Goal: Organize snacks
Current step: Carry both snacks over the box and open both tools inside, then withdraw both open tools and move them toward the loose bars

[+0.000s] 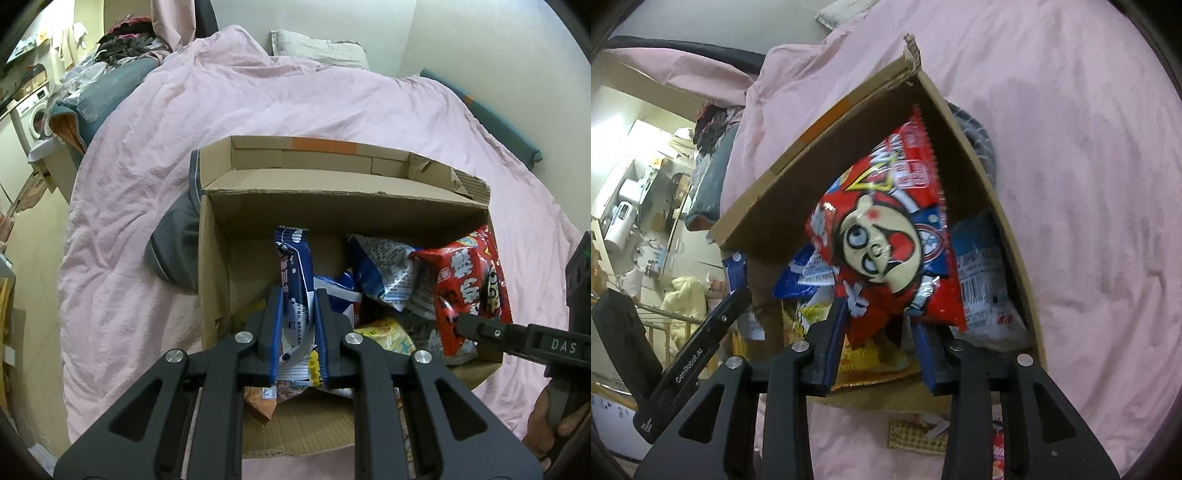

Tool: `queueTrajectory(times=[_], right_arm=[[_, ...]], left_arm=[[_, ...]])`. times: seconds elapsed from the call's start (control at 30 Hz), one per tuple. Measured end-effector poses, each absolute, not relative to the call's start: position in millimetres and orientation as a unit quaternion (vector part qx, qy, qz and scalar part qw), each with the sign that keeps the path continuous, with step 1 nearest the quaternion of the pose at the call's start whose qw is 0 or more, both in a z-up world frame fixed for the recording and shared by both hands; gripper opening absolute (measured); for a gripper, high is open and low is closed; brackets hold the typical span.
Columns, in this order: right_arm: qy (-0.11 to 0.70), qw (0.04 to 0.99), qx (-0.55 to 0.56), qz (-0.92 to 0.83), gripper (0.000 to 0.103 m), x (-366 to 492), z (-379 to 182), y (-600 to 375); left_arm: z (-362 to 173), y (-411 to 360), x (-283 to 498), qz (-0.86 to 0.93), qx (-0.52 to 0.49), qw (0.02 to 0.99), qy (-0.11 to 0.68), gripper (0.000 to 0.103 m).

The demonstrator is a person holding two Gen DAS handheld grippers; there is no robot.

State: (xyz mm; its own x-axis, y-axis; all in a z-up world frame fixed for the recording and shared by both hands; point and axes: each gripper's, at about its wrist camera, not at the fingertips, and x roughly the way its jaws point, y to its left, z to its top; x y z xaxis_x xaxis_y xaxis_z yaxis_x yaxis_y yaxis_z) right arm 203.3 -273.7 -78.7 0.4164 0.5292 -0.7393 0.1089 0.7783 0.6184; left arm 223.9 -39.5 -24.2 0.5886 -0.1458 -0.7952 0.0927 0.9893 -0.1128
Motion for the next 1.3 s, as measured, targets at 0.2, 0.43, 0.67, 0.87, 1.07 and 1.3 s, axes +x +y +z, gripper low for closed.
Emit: queueTrajectory(times=[0.2, 0.43, 0.67, 0.87, 1.07, 1.3], right_arm=[[0.522, 0.775, 0.321, 0.152, 0.059, 195.9, -70.9, -271.8], [0.520, 0.772, 0.319, 0.180, 0.077, 187.2, -59.8, -262.4], [0.472, 0.812, 0.290, 0.184, 0.095, 173.3, -31.3, -256.0], [0.440, 0.852, 0.235, 0.160, 0.103, 160.9, -12.1, -251.8], [0.432, 0.862, 0.226, 0.142, 0.103, 150.2, -9.6, -258.0], [0.444, 0.859, 0.223, 0.125, 0.103, 131.3, -13.6, -260.8]], left_arm=[[-22.7, -37.6, 222.2, -0.063, -0.026, 0.891, 0.449, 0.014], [-18.5, -36.0, 216.7, -0.060, -0.030, 0.891, 0.448, 0.022], [-11.5, -29.6, 210.9, -0.053, -0.043, 0.895, 0.441, 0.066], [-6.1, -20.6, 201.9, -0.061, -0.062, 0.894, 0.440, 0.084], [1.0, -17.4, 188.4, -0.059, -0.048, 0.899, 0.431, 0.084], [-3.1, -17.1, 166.6, -0.060, -0.053, 0.894, 0.442, 0.084]])
